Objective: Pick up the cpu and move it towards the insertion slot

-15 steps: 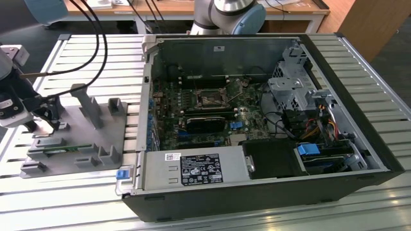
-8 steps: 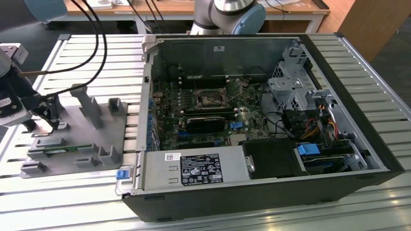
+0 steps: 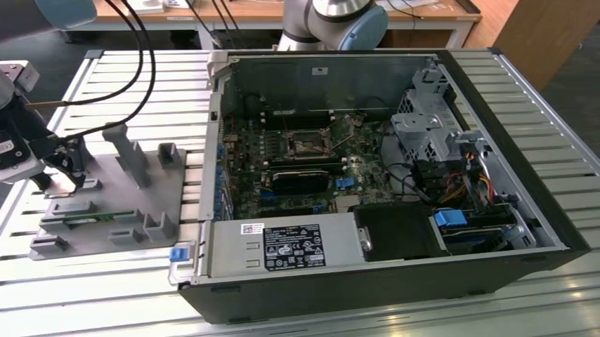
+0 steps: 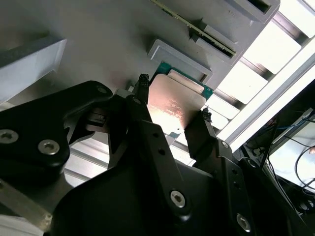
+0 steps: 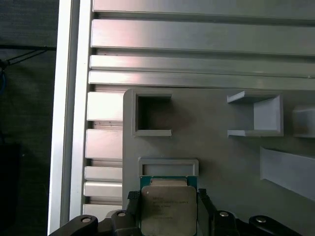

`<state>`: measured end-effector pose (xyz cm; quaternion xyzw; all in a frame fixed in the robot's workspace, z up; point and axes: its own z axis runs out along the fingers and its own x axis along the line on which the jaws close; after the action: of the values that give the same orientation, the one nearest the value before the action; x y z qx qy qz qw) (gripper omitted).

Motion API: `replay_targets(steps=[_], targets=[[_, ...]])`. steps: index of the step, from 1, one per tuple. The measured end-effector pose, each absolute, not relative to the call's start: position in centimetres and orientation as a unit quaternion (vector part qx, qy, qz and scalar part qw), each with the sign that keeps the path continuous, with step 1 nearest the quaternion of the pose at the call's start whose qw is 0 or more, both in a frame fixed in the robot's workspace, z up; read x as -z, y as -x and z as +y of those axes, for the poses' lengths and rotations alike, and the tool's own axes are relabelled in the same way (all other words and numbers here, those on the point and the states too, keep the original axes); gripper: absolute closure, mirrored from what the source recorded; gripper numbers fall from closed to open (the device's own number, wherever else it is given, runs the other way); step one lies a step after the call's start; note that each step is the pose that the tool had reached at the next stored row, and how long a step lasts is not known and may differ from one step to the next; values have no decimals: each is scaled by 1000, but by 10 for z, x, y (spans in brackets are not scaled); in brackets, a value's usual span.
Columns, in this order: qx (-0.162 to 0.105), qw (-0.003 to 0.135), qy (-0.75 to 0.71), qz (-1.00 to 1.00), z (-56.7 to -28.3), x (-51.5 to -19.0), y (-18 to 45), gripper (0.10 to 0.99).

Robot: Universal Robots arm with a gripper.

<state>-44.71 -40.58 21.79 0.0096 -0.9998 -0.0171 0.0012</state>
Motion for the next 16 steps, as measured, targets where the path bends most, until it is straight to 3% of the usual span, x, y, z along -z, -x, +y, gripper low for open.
replay_targets(steps=[16], targets=[[17, 1, -10, -1000, -406, -226, 447, 545]])
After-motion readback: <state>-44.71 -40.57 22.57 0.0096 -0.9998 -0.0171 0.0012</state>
